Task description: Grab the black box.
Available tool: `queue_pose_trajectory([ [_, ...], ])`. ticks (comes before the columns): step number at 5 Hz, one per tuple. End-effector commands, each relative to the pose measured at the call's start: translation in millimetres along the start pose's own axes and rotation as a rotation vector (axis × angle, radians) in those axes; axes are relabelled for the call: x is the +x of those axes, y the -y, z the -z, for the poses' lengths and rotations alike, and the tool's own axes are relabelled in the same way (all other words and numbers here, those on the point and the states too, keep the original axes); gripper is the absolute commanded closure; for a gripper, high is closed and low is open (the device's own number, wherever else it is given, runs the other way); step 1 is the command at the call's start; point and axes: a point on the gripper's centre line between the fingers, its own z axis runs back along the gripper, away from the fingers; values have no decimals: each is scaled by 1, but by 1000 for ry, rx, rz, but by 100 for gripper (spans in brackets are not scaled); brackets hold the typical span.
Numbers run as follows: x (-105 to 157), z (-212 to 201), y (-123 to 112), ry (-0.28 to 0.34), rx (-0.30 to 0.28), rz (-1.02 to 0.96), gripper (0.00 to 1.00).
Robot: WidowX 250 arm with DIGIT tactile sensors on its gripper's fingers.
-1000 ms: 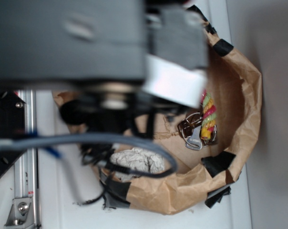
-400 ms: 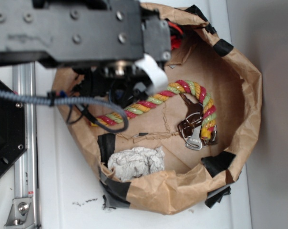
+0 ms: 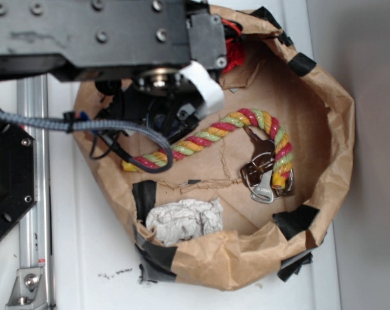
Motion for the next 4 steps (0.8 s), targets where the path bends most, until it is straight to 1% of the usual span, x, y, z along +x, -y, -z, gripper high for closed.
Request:
queue_pose_trajectory([
  [1, 3, -3, 1, 5, 21, -3, 0],
  [2, 8, 22, 4, 18, 37, 29, 0],
  [3, 2, 30, 3, 82, -7, 76, 0],
  [4, 6, 40, 6, 104, -10, 109, 0],
])
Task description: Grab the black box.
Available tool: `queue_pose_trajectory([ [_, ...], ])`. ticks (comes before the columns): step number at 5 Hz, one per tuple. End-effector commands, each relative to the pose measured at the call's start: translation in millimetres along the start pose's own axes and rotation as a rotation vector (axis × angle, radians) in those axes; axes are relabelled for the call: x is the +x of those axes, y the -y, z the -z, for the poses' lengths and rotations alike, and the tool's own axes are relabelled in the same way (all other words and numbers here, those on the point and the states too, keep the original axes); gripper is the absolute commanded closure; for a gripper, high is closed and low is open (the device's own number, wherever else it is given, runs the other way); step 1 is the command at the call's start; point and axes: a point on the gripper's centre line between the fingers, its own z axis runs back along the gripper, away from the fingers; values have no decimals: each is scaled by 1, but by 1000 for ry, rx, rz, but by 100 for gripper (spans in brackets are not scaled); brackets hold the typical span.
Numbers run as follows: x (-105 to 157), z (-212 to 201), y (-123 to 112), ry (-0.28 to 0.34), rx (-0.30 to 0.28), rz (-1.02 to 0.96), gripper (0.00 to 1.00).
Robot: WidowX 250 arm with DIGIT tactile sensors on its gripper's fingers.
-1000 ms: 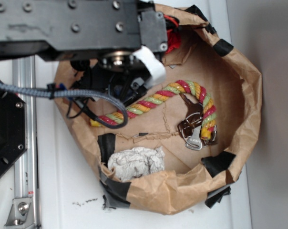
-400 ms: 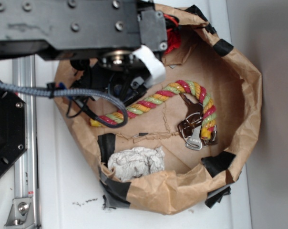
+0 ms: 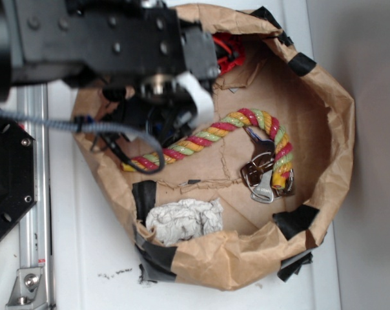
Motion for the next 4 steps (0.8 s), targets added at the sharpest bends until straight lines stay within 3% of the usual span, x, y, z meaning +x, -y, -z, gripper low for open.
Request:
queue_pose_trajectory([
  [1, 8, 15, 11, 40, 7, 79, 0],
  [4, 21, 41, 13, 20, 21, 126, 0],
])
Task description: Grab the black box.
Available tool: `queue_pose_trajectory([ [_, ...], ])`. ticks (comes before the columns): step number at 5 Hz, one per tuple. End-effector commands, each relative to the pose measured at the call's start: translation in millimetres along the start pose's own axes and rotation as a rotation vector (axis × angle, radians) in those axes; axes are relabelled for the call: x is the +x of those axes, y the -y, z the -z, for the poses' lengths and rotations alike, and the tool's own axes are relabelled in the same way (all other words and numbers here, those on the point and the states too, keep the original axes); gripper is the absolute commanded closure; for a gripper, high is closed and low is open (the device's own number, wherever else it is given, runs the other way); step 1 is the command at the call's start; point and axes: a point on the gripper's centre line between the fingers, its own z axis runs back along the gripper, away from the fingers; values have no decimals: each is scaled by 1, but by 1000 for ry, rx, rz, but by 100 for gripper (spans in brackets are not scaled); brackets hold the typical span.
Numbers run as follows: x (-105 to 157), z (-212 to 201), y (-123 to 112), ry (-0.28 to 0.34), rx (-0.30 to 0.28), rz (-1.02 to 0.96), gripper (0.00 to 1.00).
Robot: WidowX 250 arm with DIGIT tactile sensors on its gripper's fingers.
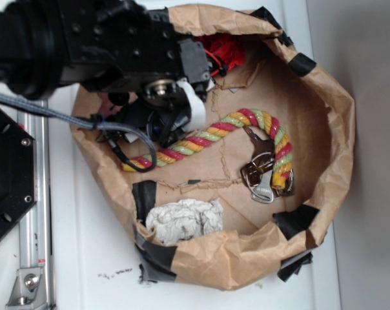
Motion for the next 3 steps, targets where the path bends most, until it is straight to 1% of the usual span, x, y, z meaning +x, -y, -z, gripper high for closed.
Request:
queue_pose_trajectory([
  [1, 21, 13, 4, 39, -38, 24, 0],
  [2, 26, 18, -1, 52, -45, 5, 0],
  [3, 30, 30, -10, 39, -44, -1, 0],
])
